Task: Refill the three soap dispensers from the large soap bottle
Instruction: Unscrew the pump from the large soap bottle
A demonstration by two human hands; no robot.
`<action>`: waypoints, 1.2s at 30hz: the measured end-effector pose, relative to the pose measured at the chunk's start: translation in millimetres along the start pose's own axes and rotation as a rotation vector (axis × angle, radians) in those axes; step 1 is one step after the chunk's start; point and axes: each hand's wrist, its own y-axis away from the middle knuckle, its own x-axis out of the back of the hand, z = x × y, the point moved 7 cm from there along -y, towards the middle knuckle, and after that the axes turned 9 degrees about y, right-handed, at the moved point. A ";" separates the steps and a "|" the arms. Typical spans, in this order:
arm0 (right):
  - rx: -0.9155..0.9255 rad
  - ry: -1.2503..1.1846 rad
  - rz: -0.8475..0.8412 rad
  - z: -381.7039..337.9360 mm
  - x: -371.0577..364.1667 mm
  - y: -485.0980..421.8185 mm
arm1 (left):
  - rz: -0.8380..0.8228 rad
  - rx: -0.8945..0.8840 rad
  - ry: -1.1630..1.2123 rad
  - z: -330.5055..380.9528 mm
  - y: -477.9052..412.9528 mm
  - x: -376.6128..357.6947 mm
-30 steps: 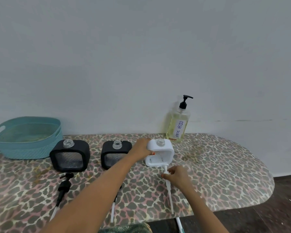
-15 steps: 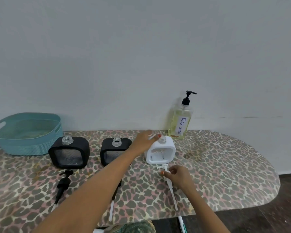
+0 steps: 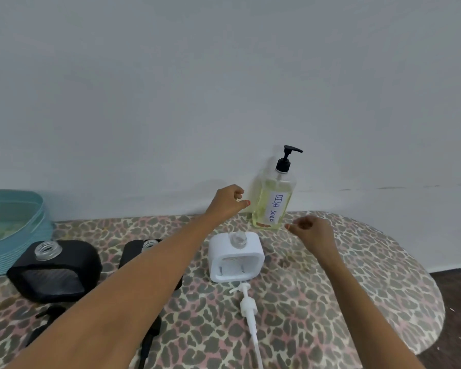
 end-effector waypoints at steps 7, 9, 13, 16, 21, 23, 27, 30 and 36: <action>0.041 -0.168 -0.026 3.4 -33.3 -88.5 | -0.093 -0.004 0.122 7.7 -55.0 -39.6; 0.043 -0.217 -0.102 8.8 -50.4 -101.4 | -0.107 -0.004 0.174 9.3 -65.2 -45.1; 0.020 -0.310 -0.232 20.5 -77.7 -115.1 | -0.143 -0.014 0.247 12.0 -75.5 -53.1; 0.028 -0.332 -0.209 22.6 -80.4 -117.1 | -0.128 0.003 0.288 11.0 -77.6 -51.8; 0.049 -0.276 -0.103 16.7 -64.3 -104.2 | -0.132 -0.009 0.268 18.7 -66.7 -47.1; 0.064 -0.260 -0.070 10.9 -53.4 -95.1 | -0.137 -0.033 0.270 28.6 -58.0 -43.5; 0.117 -0.227 -0.007 -14.8 -17.1 -74.4 | -0.151 -0.090 0.282 65.8 -35.4 -28.0; 0.162 -0.211 0.010 -39.7 11.4 -55.8 | -0.139 -0.144 0.276 97.9 -15.8 -10.2; 0.265 -0.191 -0.003 -88.0 51.3 2.3 | -0.114 -0.210 0.268 145.5 40.9 30.9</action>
